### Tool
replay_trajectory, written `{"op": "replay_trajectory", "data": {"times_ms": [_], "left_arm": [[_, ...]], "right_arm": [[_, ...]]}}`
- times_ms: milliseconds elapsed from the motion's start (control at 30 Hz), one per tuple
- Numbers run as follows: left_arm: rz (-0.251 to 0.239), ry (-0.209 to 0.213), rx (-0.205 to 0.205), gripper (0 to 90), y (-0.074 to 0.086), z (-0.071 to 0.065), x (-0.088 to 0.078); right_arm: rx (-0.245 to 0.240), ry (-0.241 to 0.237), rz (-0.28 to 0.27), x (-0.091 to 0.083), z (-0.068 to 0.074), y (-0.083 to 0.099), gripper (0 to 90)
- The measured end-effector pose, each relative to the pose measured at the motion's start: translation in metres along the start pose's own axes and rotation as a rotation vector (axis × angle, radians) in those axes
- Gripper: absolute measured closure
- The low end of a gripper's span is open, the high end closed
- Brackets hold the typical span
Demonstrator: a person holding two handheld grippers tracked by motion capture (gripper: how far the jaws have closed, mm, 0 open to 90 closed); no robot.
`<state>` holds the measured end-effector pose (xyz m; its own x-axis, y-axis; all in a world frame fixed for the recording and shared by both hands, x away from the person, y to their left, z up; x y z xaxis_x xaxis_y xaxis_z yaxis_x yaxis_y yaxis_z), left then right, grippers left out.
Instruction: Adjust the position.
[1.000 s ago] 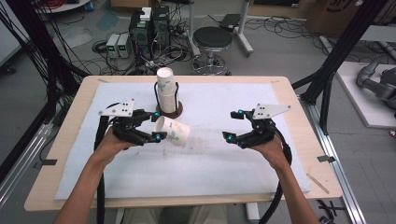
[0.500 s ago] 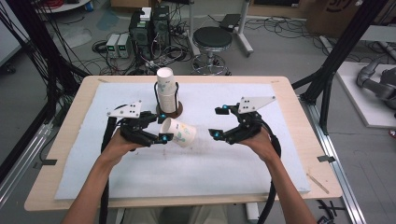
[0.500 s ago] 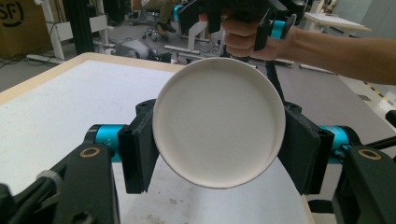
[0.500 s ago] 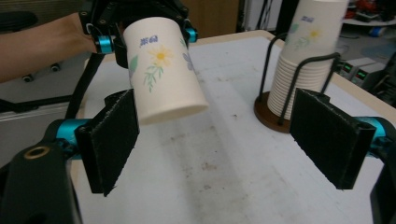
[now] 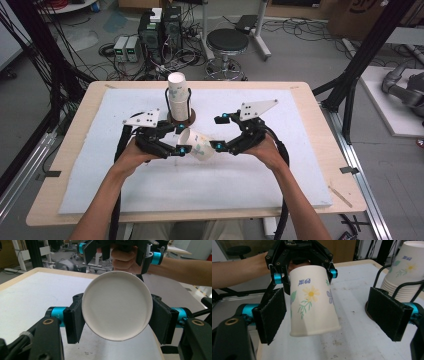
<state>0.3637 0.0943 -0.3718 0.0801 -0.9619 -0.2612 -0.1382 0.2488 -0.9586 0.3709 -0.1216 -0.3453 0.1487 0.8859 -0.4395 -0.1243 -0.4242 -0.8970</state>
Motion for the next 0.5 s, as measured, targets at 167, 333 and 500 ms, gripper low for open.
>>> {"op": "replay_trajectory", "data": {"times_ms": [167, 333, 500], "left_arm": [[-0.001, 0.011, 0.004, 35.7, -0.002, -0.001, 0.003], [-0.002, 0.021, 0.008, 35.7, -0.004, -0.003, 0.006], [-0.002, 0.029, 0.013, 35.7, -0.006, -0.005, 0.008]], "right_arm": [[-0.008, -0.026, 0.003, 0.007, 0.001, -0.001, 16.5], [-0.008, -0.052, 0.006, 0.015, 0.004, -0.003, 16.5], [-0.013, -0.069, 0.021, 0.022, 0.007, -0.003, 16.5]]}}
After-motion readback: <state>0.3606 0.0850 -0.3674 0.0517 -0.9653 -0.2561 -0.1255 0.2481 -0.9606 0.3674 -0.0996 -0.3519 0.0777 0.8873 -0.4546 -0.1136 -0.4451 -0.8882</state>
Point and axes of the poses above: each handheld gripper's, and its own axes: x roughly forward along the jaws, y roughly out of its underside, z roughly to its left, the point moved 5 cm from there along x, roughly forward along the jaws, and after that the axes turned 3 degrees about z, right-handed, at the moved point
